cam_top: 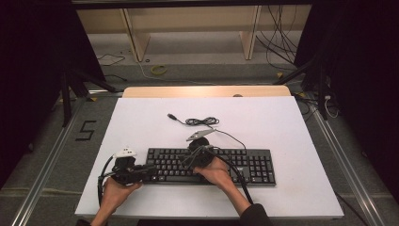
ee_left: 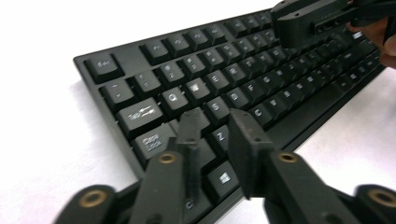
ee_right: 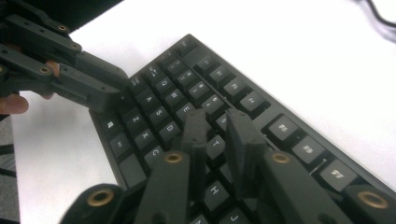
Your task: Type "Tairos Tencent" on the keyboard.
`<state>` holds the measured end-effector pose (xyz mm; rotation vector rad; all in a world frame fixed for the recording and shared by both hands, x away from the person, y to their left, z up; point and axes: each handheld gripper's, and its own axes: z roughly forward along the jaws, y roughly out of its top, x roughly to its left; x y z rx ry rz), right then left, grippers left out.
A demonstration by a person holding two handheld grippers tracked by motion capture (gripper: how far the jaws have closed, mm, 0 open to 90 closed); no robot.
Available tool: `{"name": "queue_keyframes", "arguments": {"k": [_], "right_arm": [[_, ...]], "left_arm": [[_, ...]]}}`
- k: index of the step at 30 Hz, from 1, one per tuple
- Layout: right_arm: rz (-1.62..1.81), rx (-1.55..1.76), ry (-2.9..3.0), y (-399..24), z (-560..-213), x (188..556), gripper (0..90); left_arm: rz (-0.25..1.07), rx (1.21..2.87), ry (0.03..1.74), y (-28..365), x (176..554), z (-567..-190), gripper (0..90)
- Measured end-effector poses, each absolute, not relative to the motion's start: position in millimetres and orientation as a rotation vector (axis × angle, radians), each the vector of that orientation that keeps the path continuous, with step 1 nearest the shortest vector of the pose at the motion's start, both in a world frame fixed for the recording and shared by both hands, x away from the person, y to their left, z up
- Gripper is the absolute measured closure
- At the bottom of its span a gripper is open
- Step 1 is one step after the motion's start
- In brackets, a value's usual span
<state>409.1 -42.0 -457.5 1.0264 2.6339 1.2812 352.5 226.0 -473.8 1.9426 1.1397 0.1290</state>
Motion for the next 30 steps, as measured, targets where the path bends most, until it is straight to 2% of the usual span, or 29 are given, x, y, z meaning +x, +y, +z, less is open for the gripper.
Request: {"name": "queue_keyframes", "arguments": {"k": [1, 6, 7, 14, 30], "right_arm": [[1.294, 1.03, 2.632, -45, -456, 408, 73.4], [1.316, 1.032, 2.622, -51, -453, 406, 67.3], [1.324, 1.03, 2.619, -54, -452, 405, 63.8], [1.367, 1.025, 2.591, -63, -447, 399, 55.1], [1.388, 1.037, 2.556, -75, -444, 393, 41.1]], "left_arm": [[0.126, 1.936, 1.14, 225, 353, -474, 67.8], [0.118, 1.909, 1.131, 225, 354, -472, 58.6], [0.116, 1.904, 1.129, 225, 355, -472, 53.8], [0.115, 1.875, 1.122, 222, 356, -472, 41.9], [0.126, 1.862, 1.116, 218, 362, -472, 33.4]]}}
